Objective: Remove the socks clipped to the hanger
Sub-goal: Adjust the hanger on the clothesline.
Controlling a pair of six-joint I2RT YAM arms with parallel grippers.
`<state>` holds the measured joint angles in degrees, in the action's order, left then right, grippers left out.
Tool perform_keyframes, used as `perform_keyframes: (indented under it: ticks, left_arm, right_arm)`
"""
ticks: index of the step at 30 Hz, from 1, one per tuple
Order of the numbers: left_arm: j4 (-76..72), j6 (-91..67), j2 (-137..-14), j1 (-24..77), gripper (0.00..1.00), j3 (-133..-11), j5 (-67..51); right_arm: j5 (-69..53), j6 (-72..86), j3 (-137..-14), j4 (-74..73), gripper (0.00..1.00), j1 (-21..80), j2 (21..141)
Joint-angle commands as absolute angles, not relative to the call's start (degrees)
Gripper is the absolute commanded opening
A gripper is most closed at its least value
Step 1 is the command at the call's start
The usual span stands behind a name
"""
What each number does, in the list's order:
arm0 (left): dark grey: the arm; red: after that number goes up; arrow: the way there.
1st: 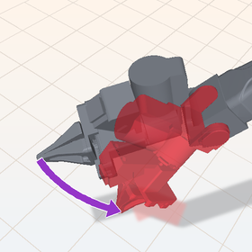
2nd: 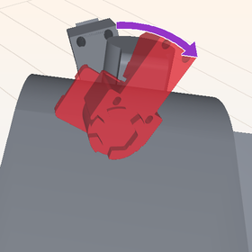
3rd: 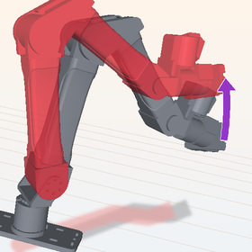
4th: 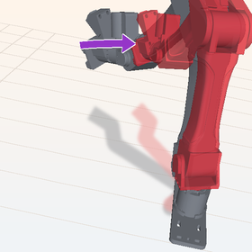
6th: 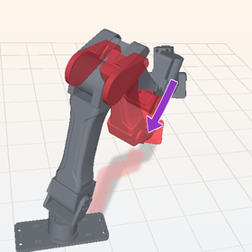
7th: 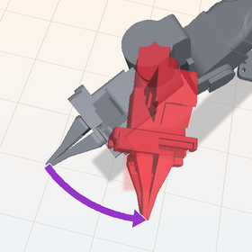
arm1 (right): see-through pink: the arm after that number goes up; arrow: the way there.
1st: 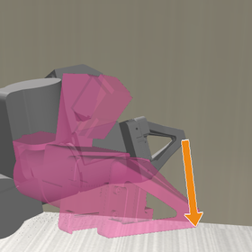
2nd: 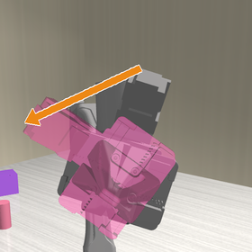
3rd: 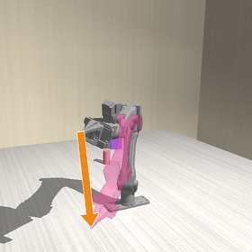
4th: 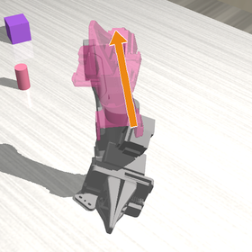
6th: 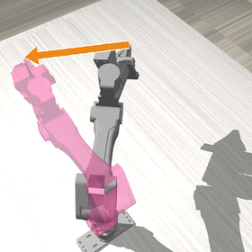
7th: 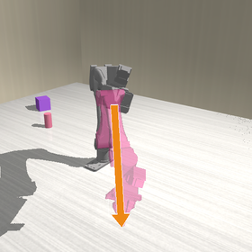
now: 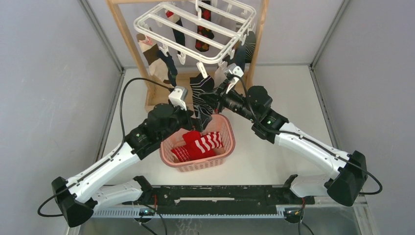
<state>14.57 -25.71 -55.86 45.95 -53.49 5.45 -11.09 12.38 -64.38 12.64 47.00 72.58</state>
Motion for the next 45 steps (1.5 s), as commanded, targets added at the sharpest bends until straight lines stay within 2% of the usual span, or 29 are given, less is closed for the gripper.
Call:
perform_keyframes:
  ticks: [1,12,15,18,21,26,29,32,34,37,45]
  left_arm:
    - [7.3,-21.5,-56.6,46.1,1.00,-56.9,4.5]
    - [2.4,-19.5,-58.2,46.1,1.00,-55.9,5.8]
    - [1.0,-19.3,-58.1,46.1,0.96,-55.3,5.9]
    - [0.9,-19.0,-58.3,46.1,0.88,-55.6,5.7]
    - [0.9,-18.7,-58.6,46.1,0.75,-55.8,5.7]
    - [1.6,-18.7,-59.4,46.1,0.49,-56.8,5.8]
    - [2.2,-18.7,-59.6,46.1,0.42,-57.2,6.0]
    - [3.2,-18.8,-59.7,46.1,0.38,-57.8,7.1]
    - [3.9,-18.8,-59.5,46.1,0.37,-58.1,7.9]
    - [4.6,-18.8,-59.1,46.1,0.37,-58.3,8.5]
    - [6.5,-18.4,-58.9,46.0,0.37,-59.3,10.6]
  right_arm:
    - [-14.4,15.7,-64.9,15.7,0.06,47.9,71.8]
    - [-20.6,20.8,-64.9,19.0,0.07,47.8,73.4]
    - [-20.4,21.2,-64.9,18.8,0.07,47.8,73.2]
    - [-20.3,20.9,-64.9,18.3,0.07,47.7,73.0]
    - [-20.1,20.9,-64.9,18.0,0.08,47.5,72.8]
    - [-20.0,20.8,-64.9,17.3,0.11,47.2,72.5]
    - [-19.8,20.7,-64.9,16.5,0.16,47.2,72.4]
    - [-19.5,20.4,-64.9,15.7,0.26,47.2,72.3]
    - [-18.9,20.3,-64.9,14.9,0.34,47.1,72.1]
    - [-17.7,19.9,-64.9,13.1,0.41,47.0,71.6]
    - [-14.0,17.7,-64.9,6.3,0.52,46.6,68.8]
